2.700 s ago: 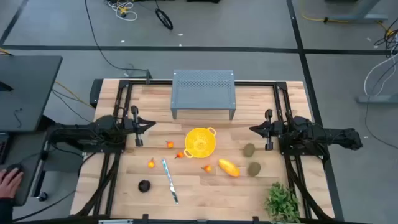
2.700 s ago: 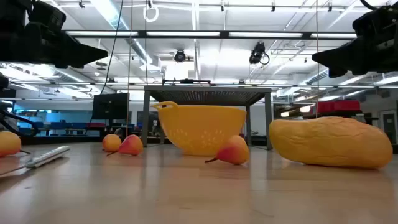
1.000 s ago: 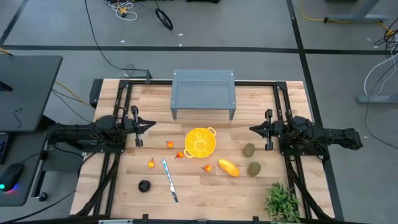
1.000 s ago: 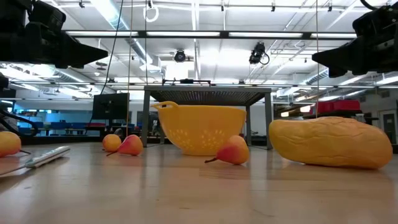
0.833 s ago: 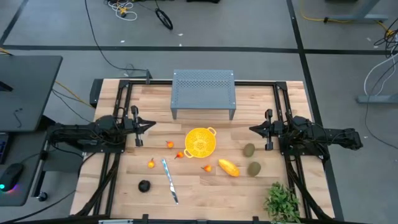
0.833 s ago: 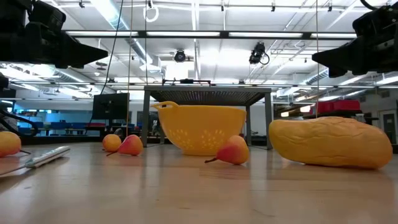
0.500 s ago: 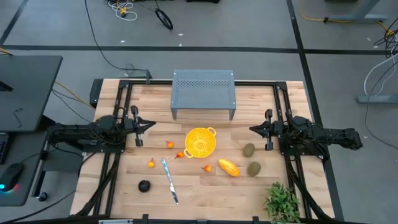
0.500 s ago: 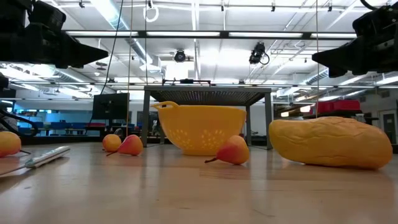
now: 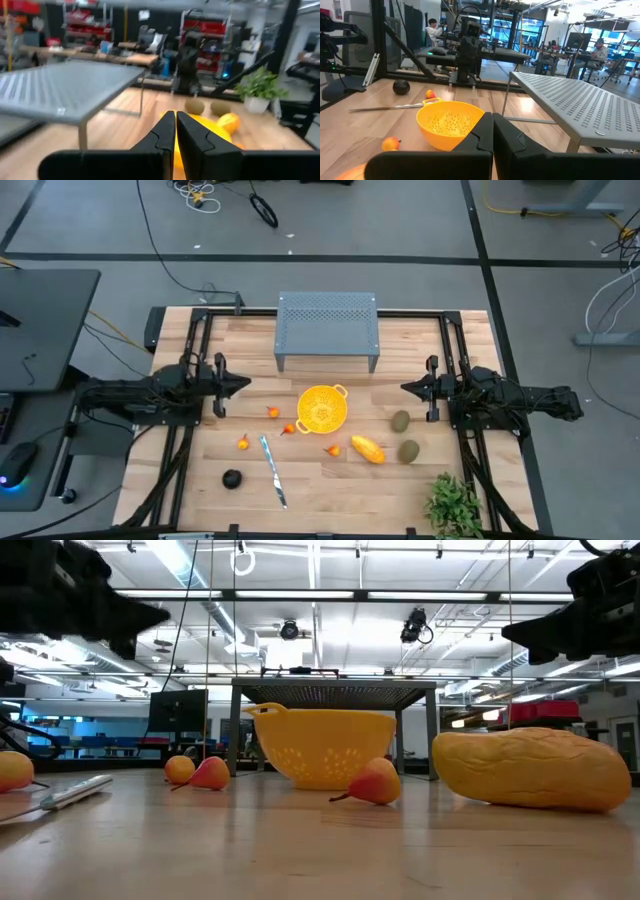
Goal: Pick & Place Fruit
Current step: Put the yellow colander bowl on the shelf
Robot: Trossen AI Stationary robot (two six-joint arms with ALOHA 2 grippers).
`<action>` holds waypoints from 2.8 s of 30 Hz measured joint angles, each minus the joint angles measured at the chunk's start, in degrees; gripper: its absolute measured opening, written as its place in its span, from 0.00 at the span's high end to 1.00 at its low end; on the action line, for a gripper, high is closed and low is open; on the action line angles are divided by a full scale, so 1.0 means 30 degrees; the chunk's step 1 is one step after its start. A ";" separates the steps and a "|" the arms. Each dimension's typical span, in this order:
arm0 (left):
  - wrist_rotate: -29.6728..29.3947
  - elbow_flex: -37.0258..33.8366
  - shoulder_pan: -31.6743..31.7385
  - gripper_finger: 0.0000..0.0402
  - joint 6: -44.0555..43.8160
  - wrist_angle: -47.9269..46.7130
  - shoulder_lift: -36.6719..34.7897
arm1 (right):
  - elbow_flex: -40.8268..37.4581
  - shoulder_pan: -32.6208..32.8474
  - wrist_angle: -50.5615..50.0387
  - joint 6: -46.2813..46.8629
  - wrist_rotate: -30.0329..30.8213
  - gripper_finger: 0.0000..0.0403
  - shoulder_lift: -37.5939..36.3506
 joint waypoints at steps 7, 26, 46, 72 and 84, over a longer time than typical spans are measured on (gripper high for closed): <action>0.0809 0.2064 -0.0007 0.95 0.0047 0.0073 0.0196 | -0.0007 0.0004 0.0000 -0.0001 -0.0003 1.00 0.0000; -0.0835 0.7624 -0.0007 0.95 0.1021 -0.0051 0.5427 | -0.0001 -0.0003 0.0313 0.0001 0.0485 1.00 0.0000; -0.0855 1.2390 -0.0007 0.95 0.2307 -0.0164 1.0866 | 0.0009 -0.0032 0.4961 0.4040 0.2336 1.00 0.0148; -0.1211 1.2892 -0.0007 0.95 0.1995 -0.0086 1.1394 | 0.9209 -0.0032 0.2885 0.2870 0.2503 1.00 0.9501; -0.1260 1.2892 -0.0007 0.95 0.1812 -0.0078 1.1394 | 0.9668 0.0004 0.3162 0.7068 0.1999 1.00 1.1972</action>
